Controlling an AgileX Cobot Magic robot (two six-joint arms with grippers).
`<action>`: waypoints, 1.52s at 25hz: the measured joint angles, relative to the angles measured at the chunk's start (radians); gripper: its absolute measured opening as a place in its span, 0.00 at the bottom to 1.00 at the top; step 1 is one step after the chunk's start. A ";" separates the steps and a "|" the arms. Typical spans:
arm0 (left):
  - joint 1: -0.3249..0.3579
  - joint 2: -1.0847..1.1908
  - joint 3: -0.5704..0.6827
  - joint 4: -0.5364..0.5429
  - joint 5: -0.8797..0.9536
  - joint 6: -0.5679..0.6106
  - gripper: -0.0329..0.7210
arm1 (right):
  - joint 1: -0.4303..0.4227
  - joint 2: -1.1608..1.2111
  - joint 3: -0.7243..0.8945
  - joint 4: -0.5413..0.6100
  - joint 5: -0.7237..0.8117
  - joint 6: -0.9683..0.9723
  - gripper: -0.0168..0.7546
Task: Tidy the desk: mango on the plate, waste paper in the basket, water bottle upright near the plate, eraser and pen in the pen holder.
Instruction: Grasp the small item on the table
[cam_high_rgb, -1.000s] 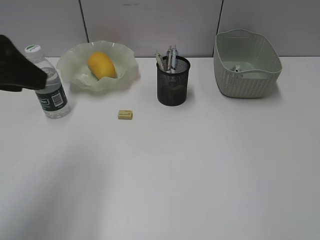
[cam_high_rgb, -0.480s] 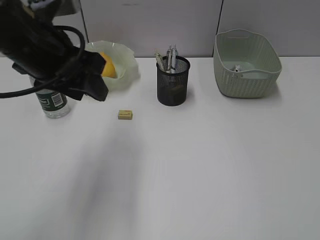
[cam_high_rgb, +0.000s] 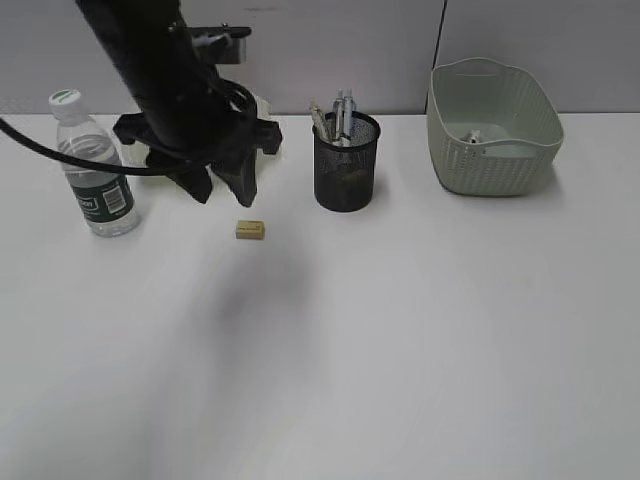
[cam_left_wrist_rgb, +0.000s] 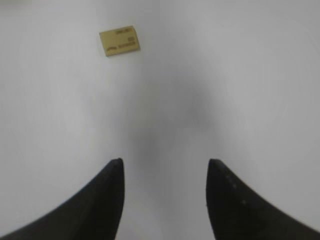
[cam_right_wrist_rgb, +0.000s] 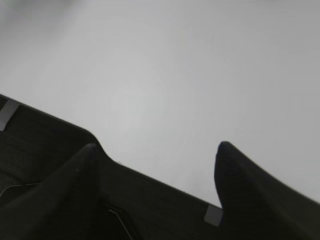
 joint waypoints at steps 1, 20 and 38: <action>0.000 0.033 -0.035 0.011 0.017 -0.003 0.58 | 0.000 0.000 0.000 0.000 0.000 0.000 0.75; 0.000 0.337 -0.244 0.149 -0.061 -0.097 0.72 | 0.000 0.000 0.000 0.000 0.000 0.002 0.75; 0.010 0.416 -0.247 0.193 -0.145 -0.179 0.78 | 0.000 0.000 0.000 0.000 0.000 0.003 0.75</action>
